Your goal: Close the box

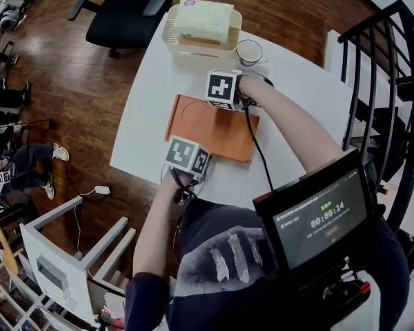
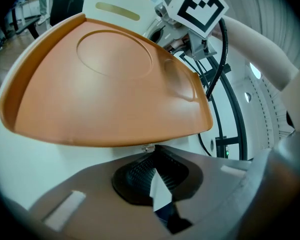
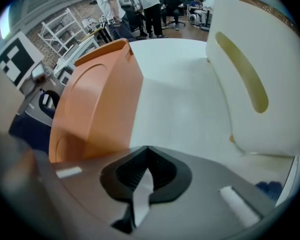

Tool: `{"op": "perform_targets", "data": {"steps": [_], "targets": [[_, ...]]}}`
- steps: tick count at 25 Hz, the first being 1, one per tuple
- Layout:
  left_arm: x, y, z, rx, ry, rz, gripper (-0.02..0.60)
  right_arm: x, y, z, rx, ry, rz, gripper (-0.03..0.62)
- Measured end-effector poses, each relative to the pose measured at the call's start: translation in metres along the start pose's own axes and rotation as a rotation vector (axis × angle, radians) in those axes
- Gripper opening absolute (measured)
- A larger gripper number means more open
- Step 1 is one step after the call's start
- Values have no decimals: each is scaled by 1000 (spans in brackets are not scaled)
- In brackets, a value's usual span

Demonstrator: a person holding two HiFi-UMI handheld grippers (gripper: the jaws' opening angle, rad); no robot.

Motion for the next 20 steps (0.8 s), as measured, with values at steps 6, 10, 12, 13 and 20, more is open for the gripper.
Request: {"op": "perform_targets", "data": {"steps": [6, 10, 12, 13, 20], "targets": [[-1, -3, -2, 9, -24, -14, 14, -1, 1, 0, 27, 20, -9, 5], [-2, 0, 2, 15, -14, -18, 14, -2, -3, 0, 21, -2, -7, 5], [-1, 2, 3, 11, -22, -2, 14, -1, -2, 1, 19, -3, -7, 5], [-1, 4, 4, 10, -30, 10, 14, -1, -1, 1, 18, 2, -6, 5], [-7, 9, 16, 23, -54, 3, 14, 0, 6, 3, 39, 40, -5, 5]]}}
Point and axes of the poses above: the fingertips, and each gripper's own axes: x forward along the fingers, y to its right, z out of its underside, the point moved 3 cm from there along -x, backward along the fingers, and after that the axes turned 10 degrees about -y, right-handed, at the moved point
